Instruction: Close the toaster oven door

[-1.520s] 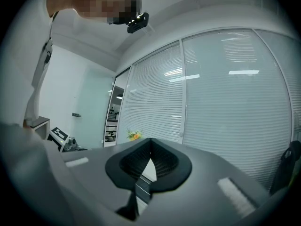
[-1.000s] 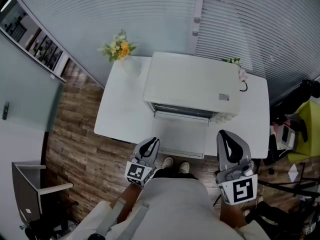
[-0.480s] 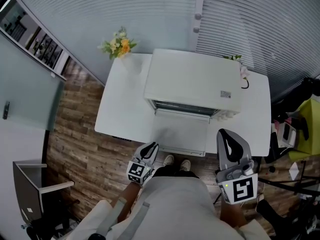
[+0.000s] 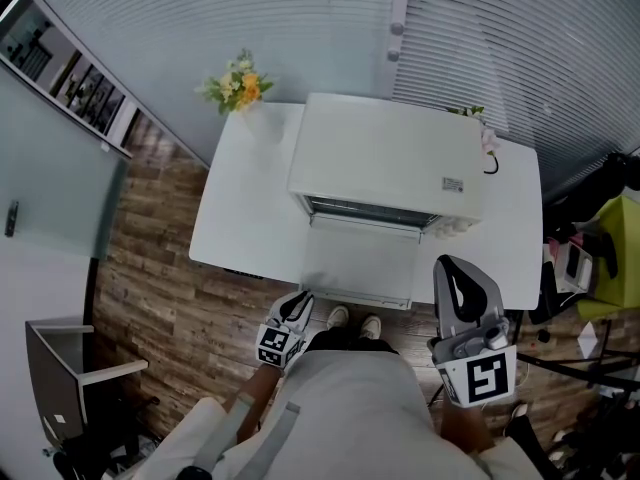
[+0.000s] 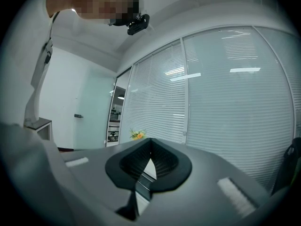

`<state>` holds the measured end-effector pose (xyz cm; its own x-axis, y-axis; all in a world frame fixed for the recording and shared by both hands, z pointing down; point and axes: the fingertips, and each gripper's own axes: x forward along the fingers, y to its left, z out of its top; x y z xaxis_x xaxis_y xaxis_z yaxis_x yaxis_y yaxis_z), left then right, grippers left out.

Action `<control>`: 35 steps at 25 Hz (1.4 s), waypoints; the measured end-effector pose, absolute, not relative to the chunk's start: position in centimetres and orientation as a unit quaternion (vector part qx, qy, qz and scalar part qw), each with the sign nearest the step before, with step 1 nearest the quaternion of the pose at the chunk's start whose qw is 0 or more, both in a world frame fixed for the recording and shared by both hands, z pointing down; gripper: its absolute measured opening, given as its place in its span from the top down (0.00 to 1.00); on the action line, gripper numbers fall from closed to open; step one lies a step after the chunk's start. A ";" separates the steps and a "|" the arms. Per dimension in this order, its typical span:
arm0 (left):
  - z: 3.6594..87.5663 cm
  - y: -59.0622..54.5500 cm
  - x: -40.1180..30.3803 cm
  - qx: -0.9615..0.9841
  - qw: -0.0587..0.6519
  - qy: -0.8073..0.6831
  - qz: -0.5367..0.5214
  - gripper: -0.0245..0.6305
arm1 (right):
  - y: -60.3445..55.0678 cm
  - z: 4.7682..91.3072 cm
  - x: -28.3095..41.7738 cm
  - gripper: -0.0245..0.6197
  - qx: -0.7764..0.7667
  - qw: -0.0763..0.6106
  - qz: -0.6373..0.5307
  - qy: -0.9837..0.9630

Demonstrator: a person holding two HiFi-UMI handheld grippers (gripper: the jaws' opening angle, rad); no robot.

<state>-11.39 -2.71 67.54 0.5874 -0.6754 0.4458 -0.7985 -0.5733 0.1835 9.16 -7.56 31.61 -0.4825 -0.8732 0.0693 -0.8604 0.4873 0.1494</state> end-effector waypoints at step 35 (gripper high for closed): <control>79.5 -0.9 -13.7 0.804 0.293 -0.467 0.221 0.75 | -6.5 31.8 8.8 0.95 0.501 0.081 -0.051 -0.860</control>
<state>-13.71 -0.94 79.45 0.4657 -0.6221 0.6294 -0.8811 -0.3922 0.2643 8.81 -6.50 31.84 -0.4858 -0.8696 0.0880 -0.8531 0.4937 0.1691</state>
